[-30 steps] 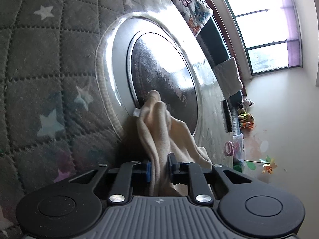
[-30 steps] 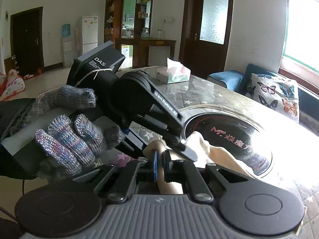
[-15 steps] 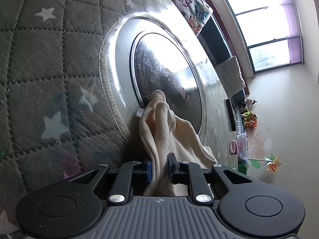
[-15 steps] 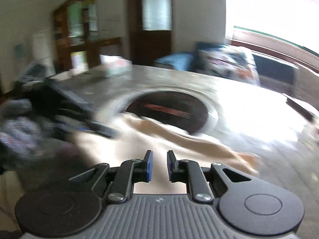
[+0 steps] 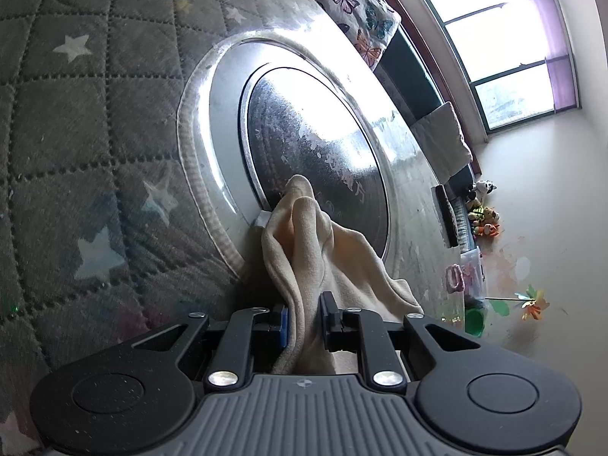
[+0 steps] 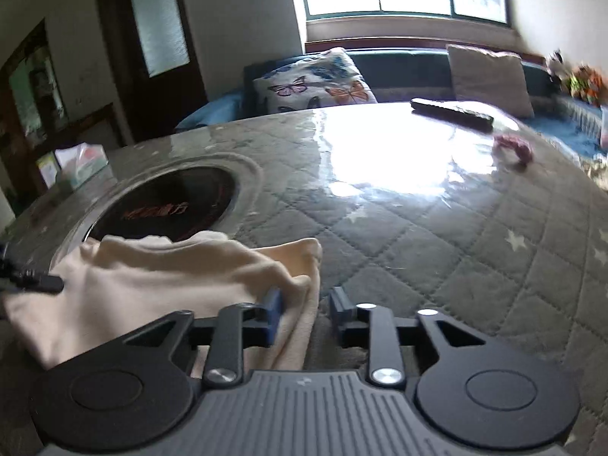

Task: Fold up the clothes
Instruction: 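Lift the sweatshirt edge with the left gripper while the right gripper grasps the other edge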

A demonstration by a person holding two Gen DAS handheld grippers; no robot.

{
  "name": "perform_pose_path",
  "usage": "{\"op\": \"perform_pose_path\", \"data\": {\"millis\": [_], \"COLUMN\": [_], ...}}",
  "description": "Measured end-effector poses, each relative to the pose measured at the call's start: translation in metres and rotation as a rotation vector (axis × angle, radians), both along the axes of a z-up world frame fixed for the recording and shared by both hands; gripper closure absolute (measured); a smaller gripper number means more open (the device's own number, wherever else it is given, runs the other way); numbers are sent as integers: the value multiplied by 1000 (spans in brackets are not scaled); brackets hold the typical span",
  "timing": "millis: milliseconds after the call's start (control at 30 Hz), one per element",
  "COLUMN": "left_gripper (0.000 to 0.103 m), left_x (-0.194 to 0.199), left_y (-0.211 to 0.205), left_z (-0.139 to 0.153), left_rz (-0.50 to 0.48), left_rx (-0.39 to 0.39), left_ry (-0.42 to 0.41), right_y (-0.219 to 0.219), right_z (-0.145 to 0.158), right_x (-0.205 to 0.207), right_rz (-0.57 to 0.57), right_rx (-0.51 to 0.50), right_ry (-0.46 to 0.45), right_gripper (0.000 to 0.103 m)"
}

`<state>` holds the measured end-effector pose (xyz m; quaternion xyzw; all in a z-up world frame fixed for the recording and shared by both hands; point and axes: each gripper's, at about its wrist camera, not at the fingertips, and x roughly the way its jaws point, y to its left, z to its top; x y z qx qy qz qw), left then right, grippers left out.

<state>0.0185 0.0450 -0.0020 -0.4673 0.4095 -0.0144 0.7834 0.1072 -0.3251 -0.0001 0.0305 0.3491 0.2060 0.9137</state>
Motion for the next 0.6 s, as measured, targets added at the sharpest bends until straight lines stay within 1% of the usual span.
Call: {"op": "perform_pose_path", "data": {"millis": [100,200,233,267,300,333,467,600], "left_gripper": [85,85,86,86,87,87,88,89], "left_x": [1,1,1,1,1,1,7,23], "left_y": [-3,-7,-8,-10,-13,-15,-28,-45], "left_z": [2,6,7,10,14,18,42,60], "left_rz": [-4,-8,-9,-11,-17,-22,-59,-100], "left_rx": [26,56,63,72,81,90,133,164], "left_ry": [-4,-5,-6,-11,-20,-30,-85,-118], "right_y": [-6,-2,-1,-1,-1,-2,-7,-16], "right_z": [-1,-1,-1,-2,-1,0,9,27], "right_x": [0,-2,-3,-4,-4,-5,-12,-18], "right_rz": [-3,15,19,22,22,18,13,8], "right_rx": [42,61,59,65,77,86,106,113], "right_ry": [9,10,8,10,16,17,-5,-52], "right_gripper": [72,73,77,86,88,93,95,96]}}
